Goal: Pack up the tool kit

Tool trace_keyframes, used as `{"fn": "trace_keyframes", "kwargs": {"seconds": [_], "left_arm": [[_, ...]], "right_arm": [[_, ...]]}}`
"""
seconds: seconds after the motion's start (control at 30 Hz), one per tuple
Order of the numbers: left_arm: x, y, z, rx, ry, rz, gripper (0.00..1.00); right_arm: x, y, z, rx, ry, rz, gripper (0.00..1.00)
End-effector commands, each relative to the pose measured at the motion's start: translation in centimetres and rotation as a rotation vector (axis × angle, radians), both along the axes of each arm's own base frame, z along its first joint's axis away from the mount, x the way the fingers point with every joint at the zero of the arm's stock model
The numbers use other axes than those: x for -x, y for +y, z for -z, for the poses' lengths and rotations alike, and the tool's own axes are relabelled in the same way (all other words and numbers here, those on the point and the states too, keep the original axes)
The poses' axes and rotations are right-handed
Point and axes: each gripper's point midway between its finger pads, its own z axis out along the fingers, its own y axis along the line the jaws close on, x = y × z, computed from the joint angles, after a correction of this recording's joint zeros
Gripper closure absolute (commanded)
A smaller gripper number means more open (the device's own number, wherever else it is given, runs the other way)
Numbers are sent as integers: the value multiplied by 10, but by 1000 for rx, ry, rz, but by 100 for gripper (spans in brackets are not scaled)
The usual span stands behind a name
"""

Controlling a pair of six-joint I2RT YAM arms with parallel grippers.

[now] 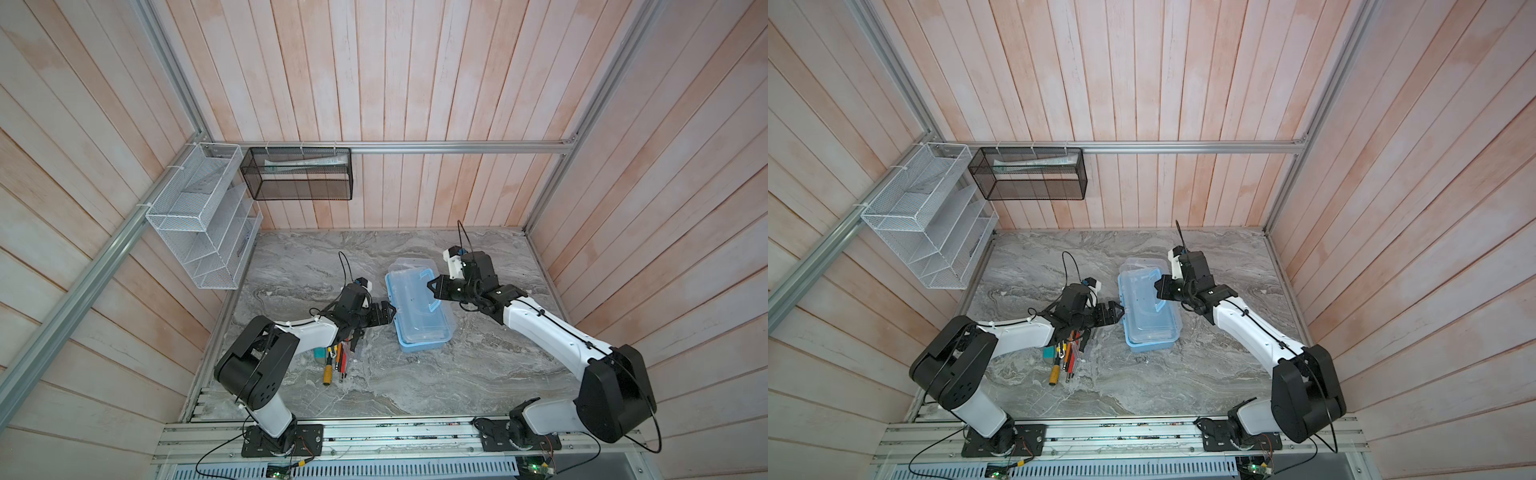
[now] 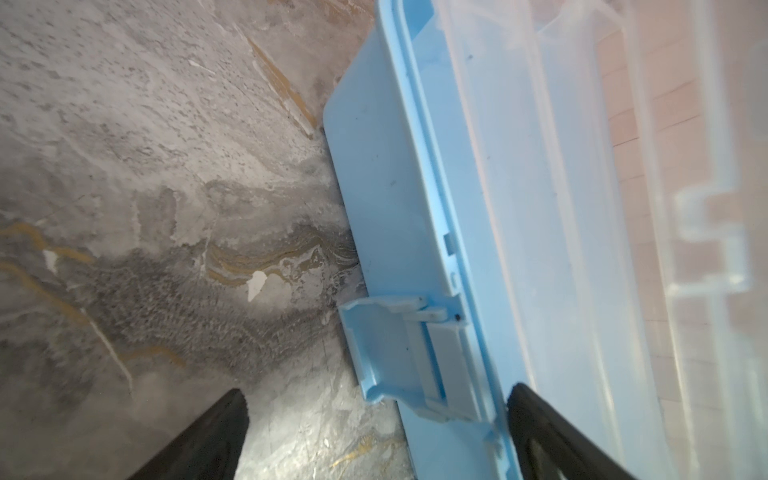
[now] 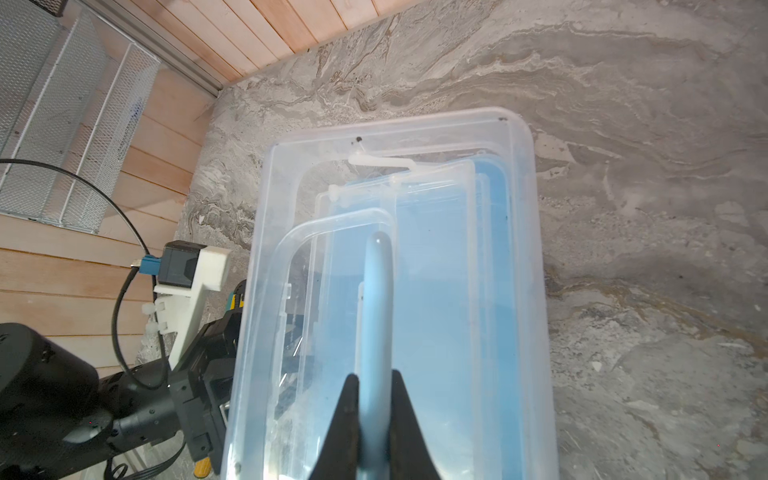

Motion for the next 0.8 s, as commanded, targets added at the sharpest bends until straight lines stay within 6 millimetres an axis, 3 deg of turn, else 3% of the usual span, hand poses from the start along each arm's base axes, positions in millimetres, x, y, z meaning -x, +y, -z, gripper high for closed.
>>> {"fn": "trace_keyframes", "kwargs": {"seconds": [0.0,0.33,0.47,0.77], "left_arm": [[3,12,22,-77,43,-22,1],[-2,9,22,-74,43,-17,1],[-1,5,21,-53,45,-7,1],[-2,-12,3,41,-24,58,1]], "right_arm": [[-9,-22,-24,59,-77,9,100],[-9,-117,2,301,0,161,100],[-6,-147,9,315,30,236,100],[8,-175,35,277,105,303,98]]}}
